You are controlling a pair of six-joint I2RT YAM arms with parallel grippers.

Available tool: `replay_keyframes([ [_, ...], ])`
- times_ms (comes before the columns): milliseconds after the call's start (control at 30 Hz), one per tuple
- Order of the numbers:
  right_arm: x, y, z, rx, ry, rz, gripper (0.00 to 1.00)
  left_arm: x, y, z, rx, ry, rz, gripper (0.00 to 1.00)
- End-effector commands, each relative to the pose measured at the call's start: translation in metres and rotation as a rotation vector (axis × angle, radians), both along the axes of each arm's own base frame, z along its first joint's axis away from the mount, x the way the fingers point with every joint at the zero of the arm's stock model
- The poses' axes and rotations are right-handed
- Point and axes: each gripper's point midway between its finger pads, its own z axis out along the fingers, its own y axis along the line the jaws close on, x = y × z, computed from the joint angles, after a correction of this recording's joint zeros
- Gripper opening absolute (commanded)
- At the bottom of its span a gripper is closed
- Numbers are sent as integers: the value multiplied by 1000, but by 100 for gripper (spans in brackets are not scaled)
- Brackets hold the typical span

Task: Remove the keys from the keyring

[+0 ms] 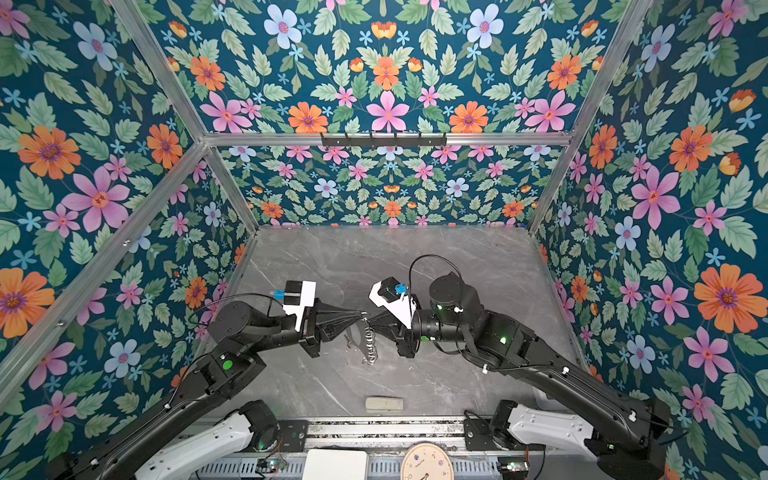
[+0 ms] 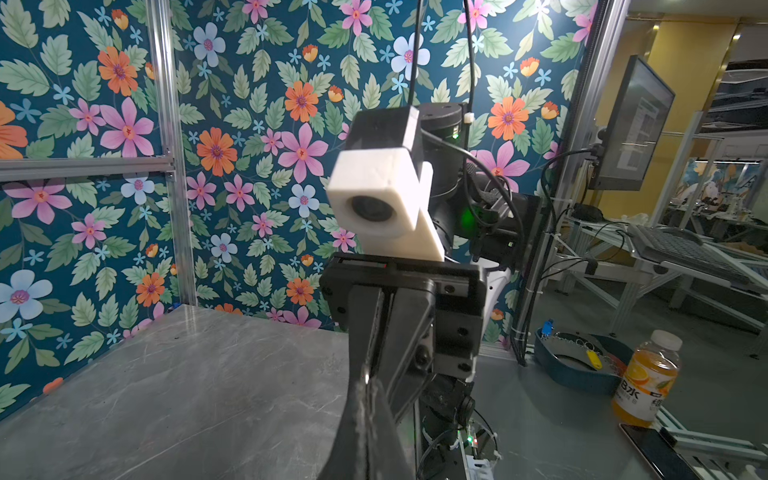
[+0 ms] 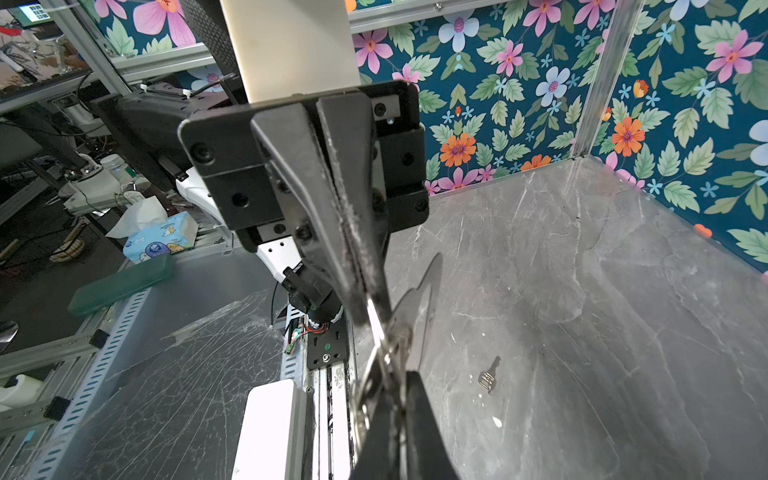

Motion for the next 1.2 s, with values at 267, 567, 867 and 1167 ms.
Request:
replay_keyframes([
  [267, -7, -27, 14, 33, -50, -53, 39, -12, 3, 7, -6, -58, -45, 0],
  [567, -20, -22, 51, 141, -46, 18, 38, -15, 0, 4, 6, -54, -76, 0],
  [867, -24, -8, 51, 131, 6, 78, 28, -16, 1, 6, -5, -57, -75, 0],
  [1167, -23, -6, 49, 121, 20, 81, 8, -15, 1, 8, -14, -59, -75, 0],
])
